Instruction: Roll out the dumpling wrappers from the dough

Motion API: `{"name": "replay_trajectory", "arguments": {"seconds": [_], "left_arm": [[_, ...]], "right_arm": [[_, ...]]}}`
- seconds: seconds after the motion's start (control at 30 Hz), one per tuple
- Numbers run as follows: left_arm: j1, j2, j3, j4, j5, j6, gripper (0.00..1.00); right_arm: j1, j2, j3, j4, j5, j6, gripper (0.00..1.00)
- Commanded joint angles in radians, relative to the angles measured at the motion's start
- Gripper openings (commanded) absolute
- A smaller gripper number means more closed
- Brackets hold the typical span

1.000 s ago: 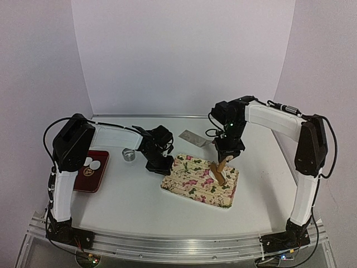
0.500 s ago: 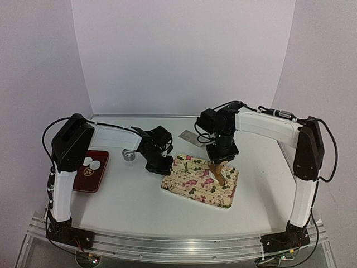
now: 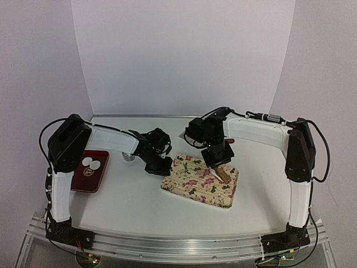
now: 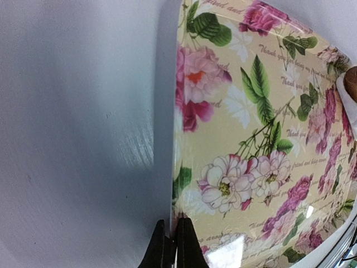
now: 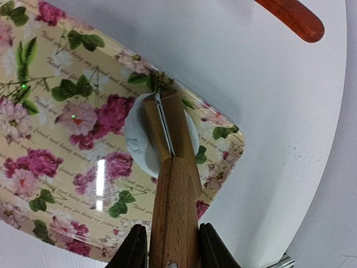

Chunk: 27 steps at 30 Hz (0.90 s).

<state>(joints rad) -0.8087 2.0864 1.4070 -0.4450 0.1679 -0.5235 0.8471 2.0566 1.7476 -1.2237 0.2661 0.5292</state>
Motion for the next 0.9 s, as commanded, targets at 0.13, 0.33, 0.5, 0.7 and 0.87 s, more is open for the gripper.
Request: {"name": "replay_trajectory", "arguments": {"seconds": [0.13, 0.33, 0.5, 0.7, 0.87], "left_arm": [[-0.001, -0.073, -0.130, -0.111, -0.110, -0.024, 0.00], [-0.003, -0.091, -0.148, -0.074, -0.077, -0.015, 0.00], [-0.006, -0.080, -0.105, -0.071, -0.046, -0.004, 0.00], [-0.013, -0.076, -0.094, -0.062, -0.032, -0.037, 0.00], [-0.022, -0.061, -0.084, -0.055, -0.026, -0.042, 0.00]], "right_arm": [[-0.076, 0.121, -0.143, 0.050, -0.136, 0.081, 0.00], [-0.085, 0.093, -0.088, 0.050, -0.173, 0.028, 0.00], [-0.085, 0.001, 0.009, 0.027, -0.254, 0.012, 0.00], [-0.083, -0.102, 0.088, -0.043, -0.318, 0.004, 0.00], [-0.079, -0.155, 0.110, -0.068, -0.353, -0.008, 0.00]]}}
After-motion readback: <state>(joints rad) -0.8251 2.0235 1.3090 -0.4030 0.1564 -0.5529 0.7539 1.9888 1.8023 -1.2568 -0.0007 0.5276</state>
